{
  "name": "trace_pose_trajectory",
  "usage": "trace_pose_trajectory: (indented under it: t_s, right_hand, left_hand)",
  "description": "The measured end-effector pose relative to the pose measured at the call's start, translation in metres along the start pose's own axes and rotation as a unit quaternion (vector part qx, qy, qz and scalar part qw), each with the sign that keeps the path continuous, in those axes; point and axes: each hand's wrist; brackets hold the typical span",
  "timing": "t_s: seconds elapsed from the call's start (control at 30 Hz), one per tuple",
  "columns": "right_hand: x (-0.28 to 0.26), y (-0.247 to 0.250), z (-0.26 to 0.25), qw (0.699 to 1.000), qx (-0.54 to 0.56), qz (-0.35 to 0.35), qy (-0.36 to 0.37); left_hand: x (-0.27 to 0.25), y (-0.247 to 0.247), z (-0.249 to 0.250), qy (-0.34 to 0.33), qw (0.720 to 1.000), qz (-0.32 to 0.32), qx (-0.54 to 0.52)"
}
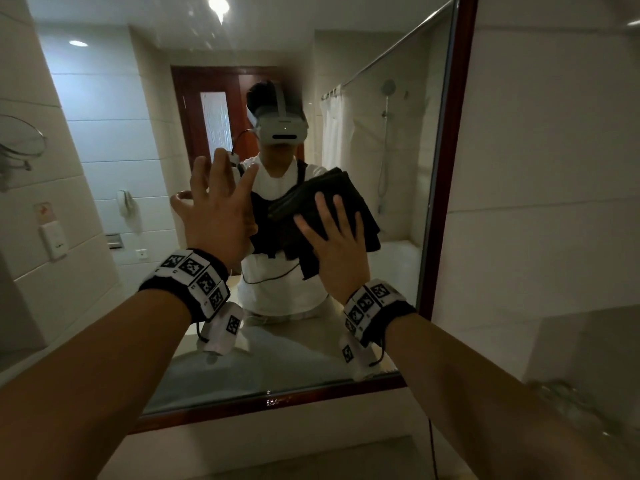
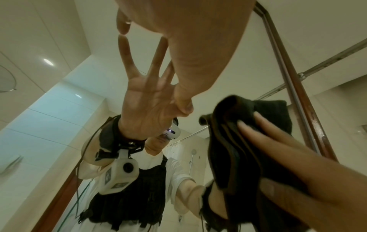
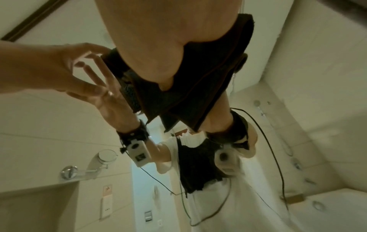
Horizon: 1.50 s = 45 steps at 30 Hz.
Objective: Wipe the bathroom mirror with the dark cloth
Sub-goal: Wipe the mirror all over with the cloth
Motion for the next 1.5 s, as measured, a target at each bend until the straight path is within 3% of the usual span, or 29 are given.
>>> trace_pose_trajectory:
  t_s: [0.17,0.3,0.4,0.67,0.77,0.87,1.03,1.27,1.5]
  right_hand:
    - [-0.030,-0.011,0.037,1.000,-0.008,-0.025,-0.009]
    - [-0.044,0.007,0.086,0.995,0.012,-0.035,-0.092]
    - [-0.050,0.015,0.108,0.994,0.024,-0.037,-0.100]
    - [-0.049,-0.003,0.072,0.988,0.048,-0.005,-0.145]
    - [-0.045,-0.018,0.029,0.998,0.028,-0.007,-0.062]
    - [-0.043,-0.026,0.006,0.999,0.019,0.001,-0.047]
    - [-0.033,-0.008,0.032,0.999,0.037,-0.009,-0.038]
    - [0.016,0.029,0.096,0.984,0.053,0.003,-0.168]
    - [0.031,0.037,0.093,0.983,0.041,0.029,-0.176]
  left_hand:
    - [-0.001,0.002,-0.001,0.002,1.000,0.003,0.009]
    - [-0.002,0.001,0.001,0.001,1.000,0.006,0.015]
    - [-0.002,0.000,0.000,0.001,1.000,0.011,0.015]
    - [0.000,-0.002,0.001,0.004,1.000,0.006,0.020]
    - [0.000,-0.003,0.001,0.003,1.000,0.001,0.013]
    - [-0.001,-0.003,0.001,0.000,1.000,0.001,0.008]
    - [0.000,-0.002,-0.001,0.001,1.000,0.000,0.008]
    - [0.000,-0.002,-0.001,-0.001,1.000,0.000,0.006]
    - [0.001,-0.003,-0.001,-0.003,1.000,0.000,-0.003]
Point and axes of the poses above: each hand's wrist, its own x-axis towards the middle knuckle, its own y-axis out of the back of the hand, z = x × y, and after that the axes turned 1 degree about z, right-handed
